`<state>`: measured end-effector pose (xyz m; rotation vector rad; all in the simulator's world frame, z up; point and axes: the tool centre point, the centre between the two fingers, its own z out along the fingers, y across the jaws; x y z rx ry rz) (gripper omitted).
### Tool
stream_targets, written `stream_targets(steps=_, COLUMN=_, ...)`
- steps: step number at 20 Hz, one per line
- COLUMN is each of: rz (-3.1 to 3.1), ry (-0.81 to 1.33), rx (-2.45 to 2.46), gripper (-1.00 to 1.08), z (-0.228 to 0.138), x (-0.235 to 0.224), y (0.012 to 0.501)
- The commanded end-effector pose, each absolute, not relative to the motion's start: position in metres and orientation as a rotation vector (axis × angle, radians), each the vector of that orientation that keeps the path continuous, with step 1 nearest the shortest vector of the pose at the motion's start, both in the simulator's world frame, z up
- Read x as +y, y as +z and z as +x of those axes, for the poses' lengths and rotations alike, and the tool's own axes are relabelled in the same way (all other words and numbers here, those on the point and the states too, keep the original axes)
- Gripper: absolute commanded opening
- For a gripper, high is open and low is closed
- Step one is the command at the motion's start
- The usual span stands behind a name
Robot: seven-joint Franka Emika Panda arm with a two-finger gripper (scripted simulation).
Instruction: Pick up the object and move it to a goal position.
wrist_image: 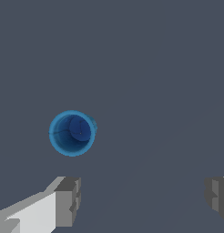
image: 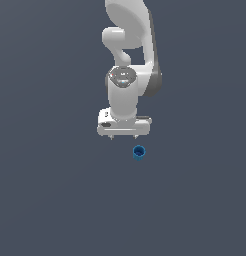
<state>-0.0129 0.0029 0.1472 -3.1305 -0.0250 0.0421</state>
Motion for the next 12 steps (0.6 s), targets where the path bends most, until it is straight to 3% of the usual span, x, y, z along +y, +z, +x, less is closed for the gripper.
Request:
stream_targets(steps=1, rz=-3.131, ry=0.042, rx=-0.025, gripper=1.0, z=-0.013, x=0.003, y=0.147)
stream_targets(steps=12, rz=-3.141, ry=0.077, rx=-0.108, gripper=1.0, z=-0.013, x=0.015, y=0.141)
